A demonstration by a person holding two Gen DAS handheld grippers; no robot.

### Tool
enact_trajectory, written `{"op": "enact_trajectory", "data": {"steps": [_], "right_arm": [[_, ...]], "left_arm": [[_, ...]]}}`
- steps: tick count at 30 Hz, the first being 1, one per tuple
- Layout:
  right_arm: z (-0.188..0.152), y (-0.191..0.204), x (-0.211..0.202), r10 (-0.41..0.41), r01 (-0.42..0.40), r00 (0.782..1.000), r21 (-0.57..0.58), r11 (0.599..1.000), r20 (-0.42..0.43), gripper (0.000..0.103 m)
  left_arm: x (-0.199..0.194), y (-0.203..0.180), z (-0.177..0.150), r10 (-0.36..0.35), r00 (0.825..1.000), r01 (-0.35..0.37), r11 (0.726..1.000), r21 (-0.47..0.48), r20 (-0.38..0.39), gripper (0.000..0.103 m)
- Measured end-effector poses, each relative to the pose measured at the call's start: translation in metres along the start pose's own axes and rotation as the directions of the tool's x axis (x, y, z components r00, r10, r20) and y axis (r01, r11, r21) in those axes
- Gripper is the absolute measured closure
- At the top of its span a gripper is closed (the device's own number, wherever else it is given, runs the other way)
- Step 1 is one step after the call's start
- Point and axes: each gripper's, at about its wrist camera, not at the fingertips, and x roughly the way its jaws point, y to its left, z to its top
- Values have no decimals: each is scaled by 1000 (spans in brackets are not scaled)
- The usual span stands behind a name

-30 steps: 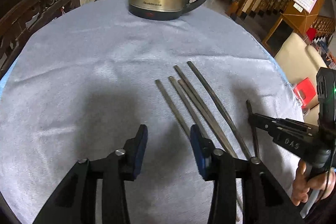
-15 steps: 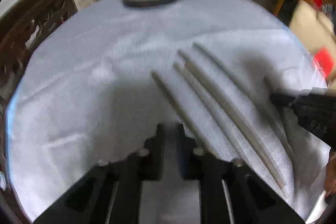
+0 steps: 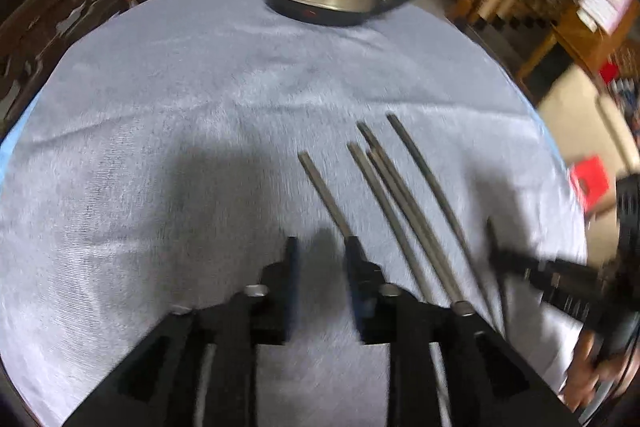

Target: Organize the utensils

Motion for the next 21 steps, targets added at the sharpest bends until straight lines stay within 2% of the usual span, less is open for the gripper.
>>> {"op": "enact_trajectory", "data": {"steps": [1, 2, 4, 6, 9, 11, 13, 14, 16, 18, 21], "right_arm": [[0, 1, 0, -1, 1, 1000, -5, 1000, -1, 96], [2, 1, 3, 0, 0, 1000, -8, 1000, -3, 96], [2, 0, 4, 9, -9, 1000, -9, 1000, -6, 95], [2, -4, 3, 28, -28, 1000, 1, 1000, -11, 94], [7, -7, 8, 42, -42, 999, 6, 999, -23, 94], [10, -4, 9, 23, -23, 999, -16, 1000, -36, 94], [10, 4, 9, -16, 13, 999, -59, 998, -39, 94], [10, 8, 10, -31, 28, 999, -77, 997, -37, 94], [9, 13, 9, -55, 51, 998, -105, 993, -35, 96], [7, 15, 7, -67, 65, 998, -101, 993, -18, 96], [3, 10, -2, -36, 37, 999, -89, 995, 13, 96]], "left_arm": [[2, 1, 5, 20, 1000, -20, 1000, -15, -5, 61], [8, 1, 9, 62, 998, -63, 997, -32, -28, 59], [22, 1, 17, 82, 995, -87, 994, -71, -61, 57], [25, -3, 23, 110, 992, -114, 991, -65, -64, 57], [33, -15, 29, 184, 980, -187, 982, -31, -71, 57], [38, -29, 29, 237, 970, -235, 971, 53, -55, 58], [39, -41, 27, 224, 974, -220, 968, 119, -23, 81], [38, -47, 26, 222, 975, -217, 964, 150, -16, 87], [39, -56, 22, 242, 970, -237, 946, 221, 4, 94], [41, -62, 21, 242, 970, -238, 936, 261, 17, 97], [29, -51, 10, 209, 978, -208, 947, 244, 21, 98]]}}
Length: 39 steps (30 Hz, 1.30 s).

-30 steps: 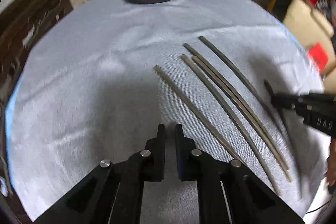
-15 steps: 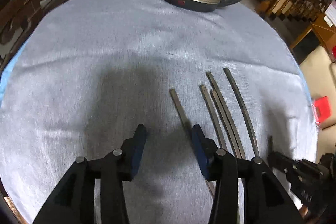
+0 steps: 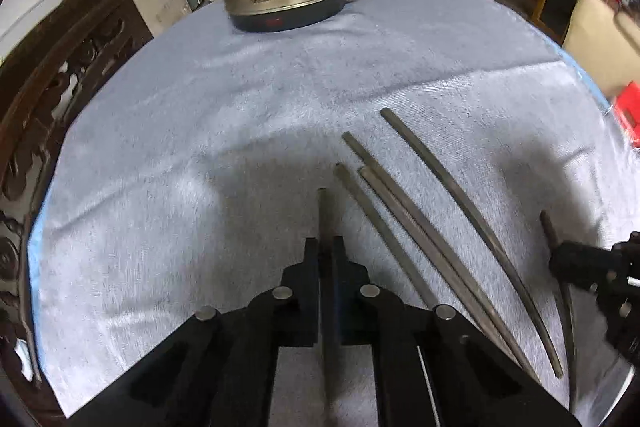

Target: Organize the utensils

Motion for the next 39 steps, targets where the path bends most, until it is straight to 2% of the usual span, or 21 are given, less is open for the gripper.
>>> {"op": "enact_trajectory", "data": {"steps": [2, 4, 9, 13, 15, 22, 30, 34, 37, 39], "right_arm": [[-3, -4, -10, 13, -14, 1000, 16, 1000, 28, 96], [-4, -8, -19, 32, -33, 998, 30, 999, 56, 96], [-13, -16, -50, 73, -83, 985, 60, 995, 156, 96], [-23, -12, -84, 86, -103, 964, 51, 993, 253, 96], [-29, -8, -99, 89, -108, 952, 46, 993, 294, 96], [-71, 8, -155, 85, -107, 882, 21, 994, 463, 96], [-117, 23, -211, 58, -100, 779, 32, 994, 625, 96], [-128, 29, -232, 29, -88, 735, 53, 995, 678, 96], [-135, 36, -253, 17, -78, 699, 53, 996, 715, 96], [-140, 43, -270, 9, -67, 670, 48, 997, 742, 96]], "left_arm": [[-9, 20, -8, -44, 999, 45, 999, -31, 30, 98], [-26, 24, -18, -63, 996, 66, 997, -45, 57, 98], [-67, 43, -33, -112, 981, 124, 990, -67, 159, 98], [-98, 53, -39, -141, 959, 165, 983, -80, 247, 98], [-122, 54, -46, -148, 941, 181, 980, -83, 304, 98], [-181, 55, -75, -148, 877, 223, 968, -114, 458, 98], [-233, 58, -114, -112, 812, 268, 943, -195, 573, 98], [-258, 56, -128, -83, 758, 310, 919, -244, 647, 98], [-270, 54, -131, -80, 726, 342, 904, -257, 683, 98], [-279, 53, -131, -77, 696, 364, 895, -258, 714, 98]]}}
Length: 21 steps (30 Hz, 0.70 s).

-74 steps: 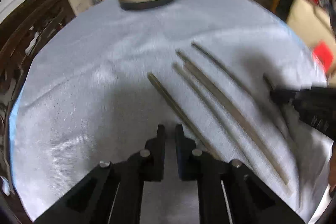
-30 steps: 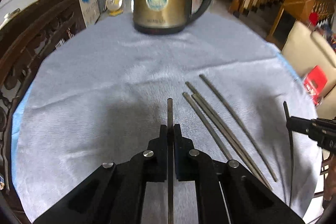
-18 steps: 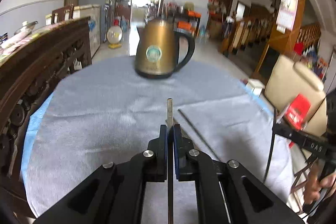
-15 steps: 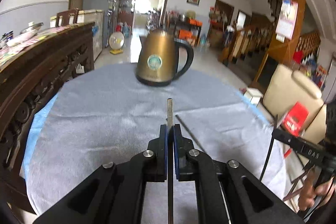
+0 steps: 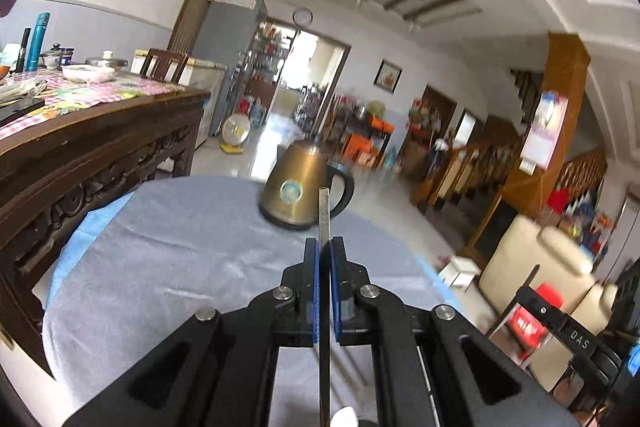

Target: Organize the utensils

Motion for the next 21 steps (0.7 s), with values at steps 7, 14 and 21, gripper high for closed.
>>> {"op": "enact_trajectory", "data": {"steps": [7, 14, 21], "right_arm": [[25, 18, -39, 46, -47, 992, 2, 999, 118, 96], [27, 44, -51, 122, -119, 983, -29, 992, 139, 96], [2, 69, -36, 161, -155, 985, -98, 983, 65, 96]], "left_arm": [[-9, -3, 4, -2, 994, 6, 999, -36, 107, 98], [-3, -4, -10, 13, 987, -7, 999, -38, 161, 98], [7, -3, -28, 28, 982, -24, 1000, -19, 184, 98]]}}
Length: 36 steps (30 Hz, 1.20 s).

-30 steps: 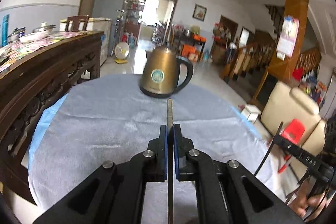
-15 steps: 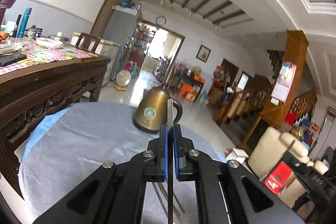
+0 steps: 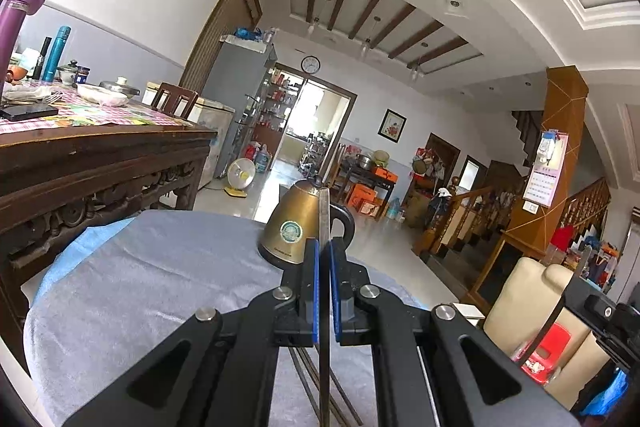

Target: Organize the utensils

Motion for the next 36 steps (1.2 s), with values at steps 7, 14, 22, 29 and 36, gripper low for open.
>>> {"op": "enact_trajectory", "data": {"steps": [7, 14, 22, 29, 36], "right_arm": [[-27, 1, 16, 0, -5, 998, -63, 998, -69, 96], [-51, -16, 32, -10, 5, 986, -31, 1000, -168, 96], [-55, -42, 37, 42, -21, 968, 90, 996, -247, 72], [-49, -72, 28, 6, 26, 986, 188, 982, -167, 54], [-59, -98, 48, -42, 96, 973, 232, 968, -228, 54]], "left_arm": [[4, 1, -16, 6, 1000, -6, 1000, 17, -27, 98], [0, 2, -34, -8, 997, 10, 1000, 24, -75, 98], [-10, 7, -42, -49, 989, 56, 997, 45, -137, 87], [-20, 33, -32, -36, 992, 39, 999, 20, -119, 56], [12, 73, -36, 6, 973, -18, 999, -51, -232, 54]]}}
